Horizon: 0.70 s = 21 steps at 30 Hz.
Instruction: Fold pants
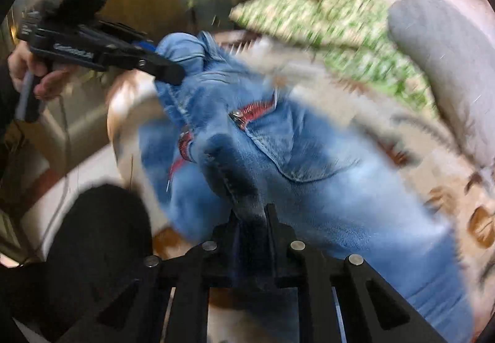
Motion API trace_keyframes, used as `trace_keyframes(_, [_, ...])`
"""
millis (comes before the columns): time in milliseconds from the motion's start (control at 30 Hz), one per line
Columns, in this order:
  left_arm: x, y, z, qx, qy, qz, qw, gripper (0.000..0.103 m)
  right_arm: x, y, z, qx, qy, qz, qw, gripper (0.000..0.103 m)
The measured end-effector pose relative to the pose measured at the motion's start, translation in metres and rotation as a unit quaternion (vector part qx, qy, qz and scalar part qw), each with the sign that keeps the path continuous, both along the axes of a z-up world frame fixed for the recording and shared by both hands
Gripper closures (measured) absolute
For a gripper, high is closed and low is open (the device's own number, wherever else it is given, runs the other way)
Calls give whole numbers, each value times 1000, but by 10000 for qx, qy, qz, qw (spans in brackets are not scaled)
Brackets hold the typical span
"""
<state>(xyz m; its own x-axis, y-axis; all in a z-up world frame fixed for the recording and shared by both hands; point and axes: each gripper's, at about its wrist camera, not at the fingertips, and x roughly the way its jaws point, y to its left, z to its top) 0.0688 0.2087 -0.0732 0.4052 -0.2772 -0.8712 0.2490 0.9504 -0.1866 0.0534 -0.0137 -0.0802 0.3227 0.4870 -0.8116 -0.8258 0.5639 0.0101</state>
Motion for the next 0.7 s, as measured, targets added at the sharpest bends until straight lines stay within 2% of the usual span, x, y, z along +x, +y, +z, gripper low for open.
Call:
trace_keyframes(33, [-3, 3, -24, 191, 204, 94, 9996, 66, -4, 6, -17, -188, 50, 3, 9998, 82])
trace_keyframes(67, [-3, 6, -43, 316, 359, 238, 9986, 45, -6, 13, -32, -398, 47, 20, 9992, 75])
trace_keyframes(100, [-4, 12, -58, 252, 372, 422, 9981, 43, -8, 17, -44, -533, -52, -24, 9986, 72])
trace_keyframes(133, [-7, 16, -62, 69, 170, 568, 9982, 43, -9, 17, -45, -480, -189, -97, 9986, 55])
trace_keyframes(167, [-8, 15, -59, 44, 130, 644, 9978, 43, -9, 16, -44, -475, -333, -241, 9980, 26])
trace_keyframes(200, [-9, 12, -56, 125, 106, 662, 9977, 43, -6, 14, -42, -547, -391, -410, 9969, 16])
trace_keyframes(233, [-8, 5, -53, 286, 99, 606, 9977, 42, -3, 11, -41, -525, -269, -397, 9975, 9])
trace_keyframes(300, [-7, -4, -42, 603, 136, 549, 9966, 42, 0, 6, -39, -502, -78, -313, 9982, 9])
trace_keyframes(333, [-10, -6, -30, 674, 25, 618, 9958, 32, -2, 2, -35, -558, -77, -304, 9980, 9])
trace_keyframes(367, [-15, -8, -13, 828, -270, 758, 9933, 14, -3, -2, -30, -554, -120, -319, 9979, 9])
trace_keyframes(400, [-20, -10, 3, 998, -565, 863, 9896, 9, -8, -12, -20, -452, -194, -364, 9981, 9])
trace_keyframes(467, [-30, -17, 35, 1213, -1165, 876, 9819, 6, -14, -36, -2, -209, -254, -541, 9980, 9])
trace_keyframes(533, [-32, -30, 61, 1317, -1485, 741, 9773, 2, -20, -72, 13, 22, -268, -864, 9959, 9])
trace_keyframes(600, [-28, -57, 79, 1224, -1718, 350, 9769, 1, -22, -115, 23, 225, -158, -1377, 9901, 9])
trace_keyframes(700, [-18, -102, 88, 1012, -1881, -224, 9767, 1, -20, -192, 26, 578, 207, -2454, 9675, 9])
